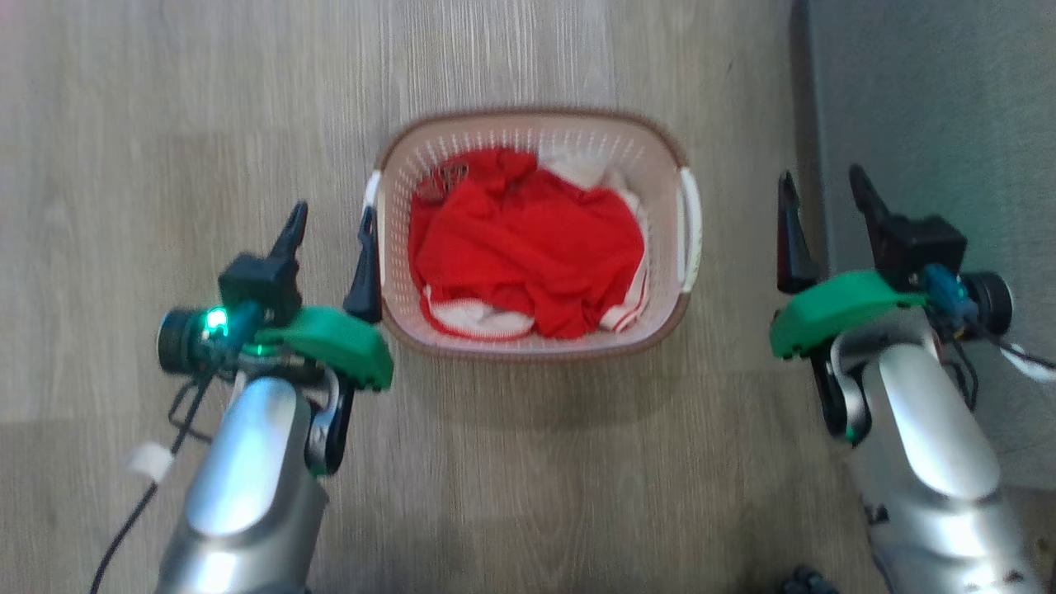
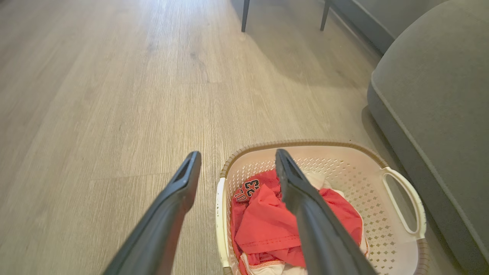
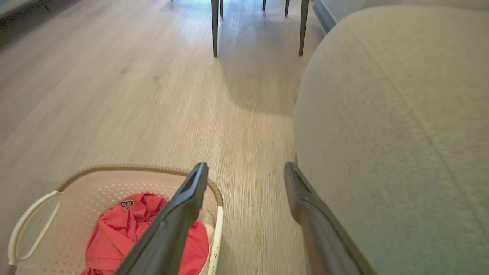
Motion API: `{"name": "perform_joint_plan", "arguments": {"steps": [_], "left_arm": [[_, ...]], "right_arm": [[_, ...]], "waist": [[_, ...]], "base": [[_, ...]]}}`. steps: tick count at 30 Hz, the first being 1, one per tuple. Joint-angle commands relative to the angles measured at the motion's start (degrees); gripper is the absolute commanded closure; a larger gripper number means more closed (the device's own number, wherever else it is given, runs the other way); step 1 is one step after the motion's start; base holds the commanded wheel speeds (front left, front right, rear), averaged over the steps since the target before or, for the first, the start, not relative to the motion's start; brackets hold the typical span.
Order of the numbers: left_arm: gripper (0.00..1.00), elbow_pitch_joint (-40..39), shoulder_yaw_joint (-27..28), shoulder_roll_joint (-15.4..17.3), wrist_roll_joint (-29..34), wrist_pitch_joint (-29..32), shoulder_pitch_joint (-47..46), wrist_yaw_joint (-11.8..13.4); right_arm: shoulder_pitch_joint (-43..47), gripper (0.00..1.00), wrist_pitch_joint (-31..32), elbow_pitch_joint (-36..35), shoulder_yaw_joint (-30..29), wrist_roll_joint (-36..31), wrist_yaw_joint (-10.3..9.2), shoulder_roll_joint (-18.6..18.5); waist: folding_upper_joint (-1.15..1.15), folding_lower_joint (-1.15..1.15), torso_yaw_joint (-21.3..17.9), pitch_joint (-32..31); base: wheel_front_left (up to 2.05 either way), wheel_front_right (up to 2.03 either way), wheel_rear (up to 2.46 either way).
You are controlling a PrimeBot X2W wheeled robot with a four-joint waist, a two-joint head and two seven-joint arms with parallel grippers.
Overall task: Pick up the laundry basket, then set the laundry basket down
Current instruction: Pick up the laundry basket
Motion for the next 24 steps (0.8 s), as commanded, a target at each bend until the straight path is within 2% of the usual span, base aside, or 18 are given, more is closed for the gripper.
{"name": "perform_joint_plan", "arguments": {"steps": [1, 12, 24], "left_arm": [[0.0, -0.19, 0.95, 0.64, -0.43, -0.54, -2.28, -0.09], [0.0, 9.4, -2.64, 0.64, -1.81, -0.54, -12.32, -1.03], [0.0, 19.26, -3.7, 0.64, -2.61, -0.54, -20.56, 0.05]], "right_arm": [[-1.89, 0.0, -0.69, -0.06, 1.68, -0.52, -0.09, -0.23], [-11.29, 0.0, -0.69, 9.51, 3.66, -0.05, -0.09, -0.23], [-14.93, 0.0, -0.69, 11.88, 4.79, 1.05, -0.09, -0.23]], "waist": [[0.0, -0.02, 0.55, 6.54], [0.0, -0.02, 1.56, 16.75], [0.0, -0.02, 1.99, 23.82]], "base": [[0.0, 0.0, 0.0], [0.0, 0.0, 0.0], [0.0, 0.0, 0.0]]}}
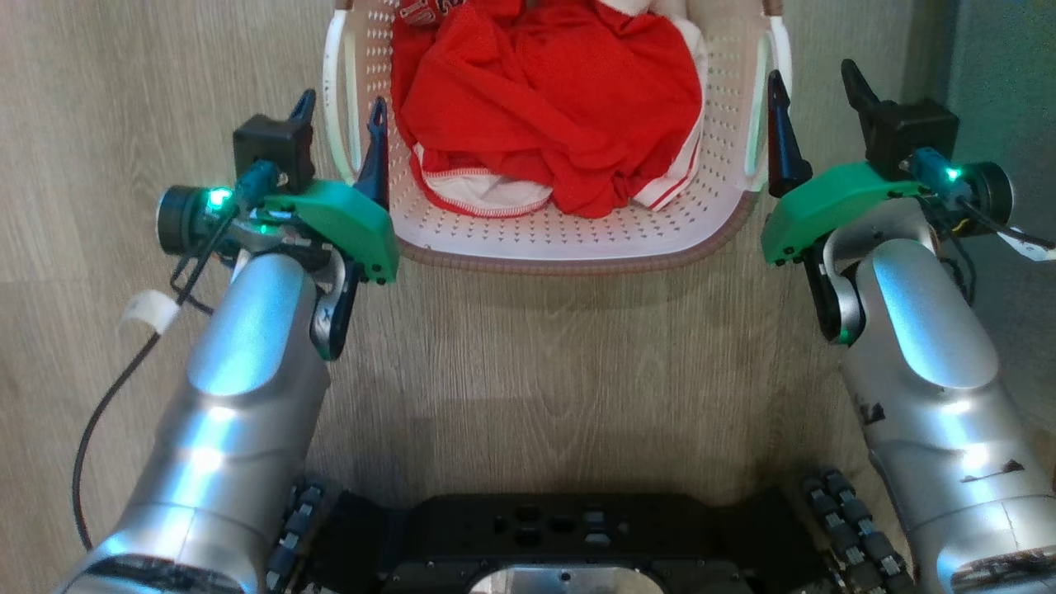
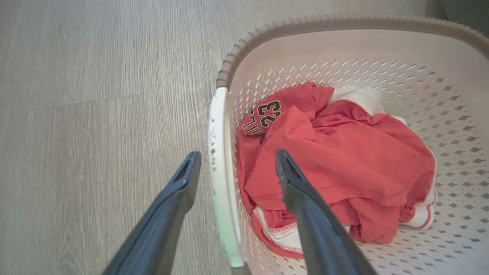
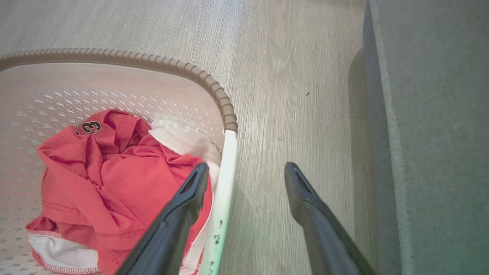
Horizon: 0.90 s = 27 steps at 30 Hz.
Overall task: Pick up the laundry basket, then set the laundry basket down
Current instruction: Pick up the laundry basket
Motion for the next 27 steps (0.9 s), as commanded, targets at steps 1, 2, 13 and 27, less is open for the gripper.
{"name": "perform_joint_plan", "arguments": {"steps": [1, 2, 13, 27], "left_arm": [[0.0, 0.09, 1.65, 1.19, -0.08, -0.46, 0.11, 0.6], [0.0, 0.09, 1.65, 1.19, -0.08, -0.46, 0.11, 0.6], [0.0, 4.32, 2.01, 1.19, 0.51, -0.46, -4.3, 0.49], [0.0, 7.28, -1.6, 1.19, -0.73, -0.46, -7.79, 0.42]], "right_arm": [[1.25, 0.0, -0.61, -0.88, 1.43, 0.55, -0.09, 0.62], [1.25, 0.0, -0.61, -0.88, 1.43, 0.55, -0.09, 0.62], [-0.44, 0.0, -0.61, -0.13, 2.5, 2.52, -0.09, 0.62], [-2.04, 0.0, -0.61, 2.48, 3.08, 4.11, -0.09, 0.62]], "waist": [[0.0, 0.0, 0.19, 1.17], [0.0, 0.0, 0.19, 1.17], [0.0, 0.0, 1.14, 4.9], [0.0, 0.0, 1.86, 6.86]], "base": [[0.0, 0.0, 0.0], [0.0, 0.0, 0.0], [0.0, 0.0, 0.0], [0.0, 0.0, 0.0]]}}
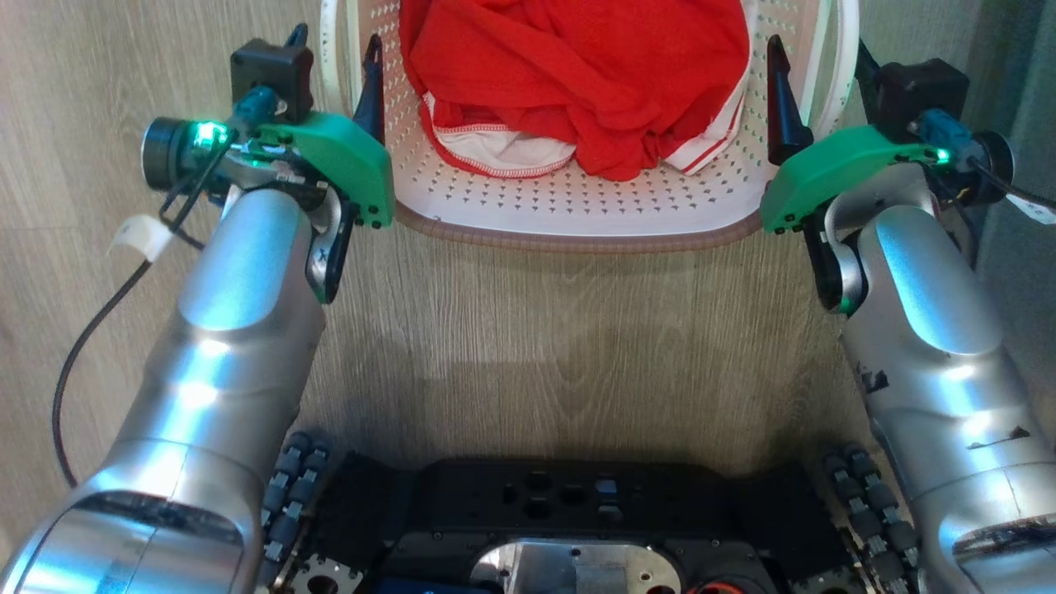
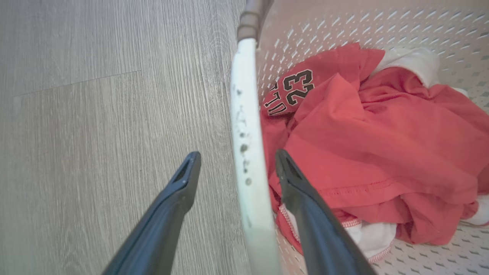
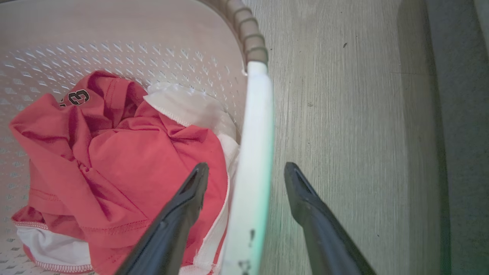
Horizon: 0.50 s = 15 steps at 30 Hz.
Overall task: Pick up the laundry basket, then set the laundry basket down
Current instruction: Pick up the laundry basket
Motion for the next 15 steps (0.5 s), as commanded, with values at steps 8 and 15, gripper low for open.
{"name": "perform_joint_plan", "arguments": {"steps": [8, 15], "left_arm": [[0.6, 0.31, -0.88, 1.48, -2.23, -0.46, -0.07, 0.08], [1.0, 0.73, -3.03, 1.48, -4.07, -0.46, 0.04, 0.04]], "right_arm": [[1.39, 0.59, -0.61, 0.41, 1.53, 0.91, -0.09, 0.96], [0.54, 1.0, -0.61, 2.22, 2.02, 1.6, -0.09, 0.96]], "waist": [[-0.01, 0.0, -0.04, 0.72], [-0.01, 0.0, 0.04, 0.25]], "base": [[0.0, 0.0, 0.0], [0.0, 0.0, 0.0]]}}
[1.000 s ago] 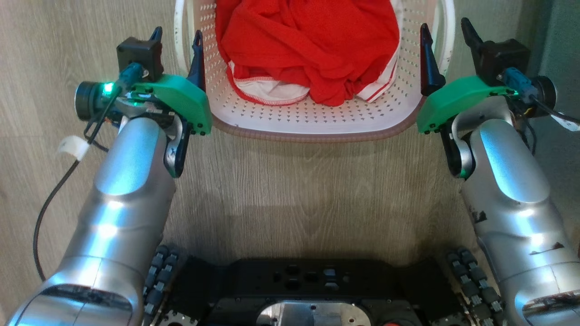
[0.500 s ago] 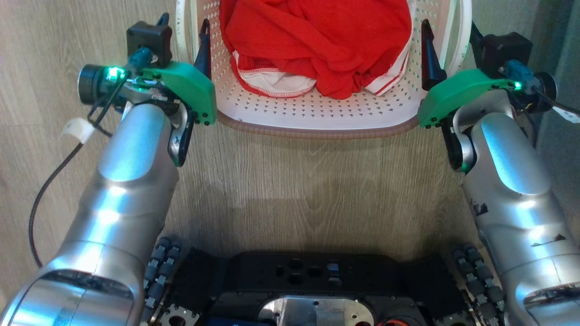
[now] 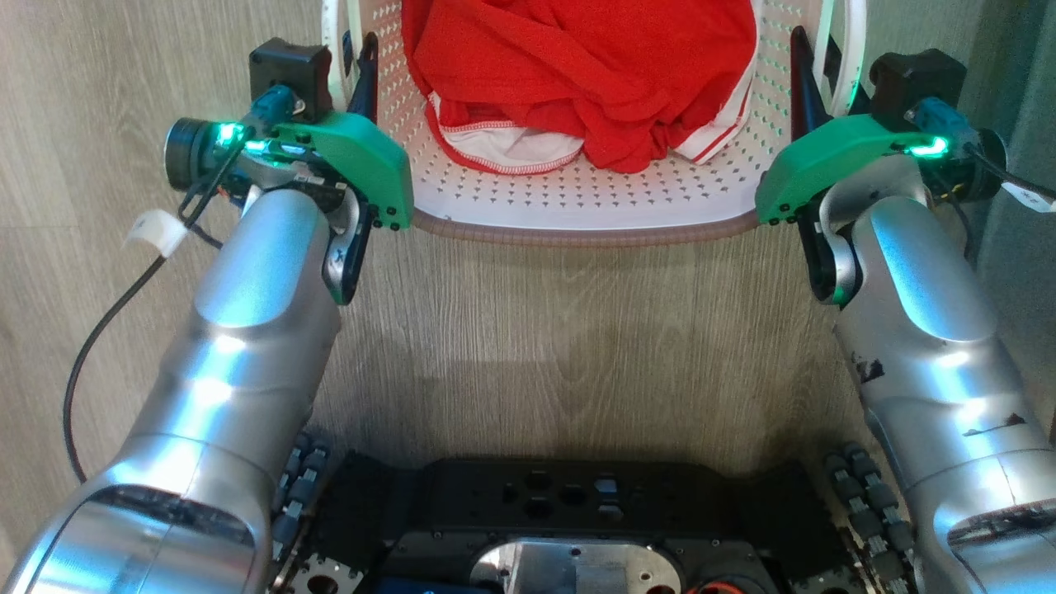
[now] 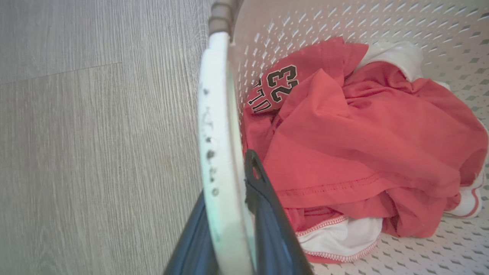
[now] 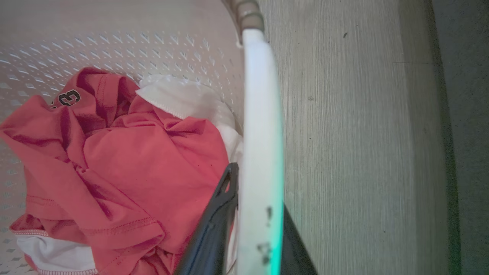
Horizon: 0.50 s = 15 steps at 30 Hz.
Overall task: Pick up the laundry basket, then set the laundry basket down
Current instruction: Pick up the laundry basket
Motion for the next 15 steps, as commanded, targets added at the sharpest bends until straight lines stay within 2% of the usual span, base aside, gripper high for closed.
{"name": "perform_joint_plan", "arguments": {"steps": [1, 15], "left_arm": [[1.0, -0.56, 0.23, 2.14, -0.27, -0.29, 1.22, 0.11], [1.0, -0.04, -2.88, 2.14, -3.99, -0.29, 3.88, 1.04]], "right_arm": [[2.37, 1.0, -0.45, -0.31, 1.47, 0.13, -0.01, 0.59], [2.73, 1.0, -0.45, 3.29, 3.11, 2.19, -0.01, 0.59]], "waist": [[-0.01, 0.0, 0.01, -0.26], [-0.01, 0.0, -0.52, -4.92]], "base": [[0.0, 0.0, 0.0], [0.0, 0.0, 0.0]]}}
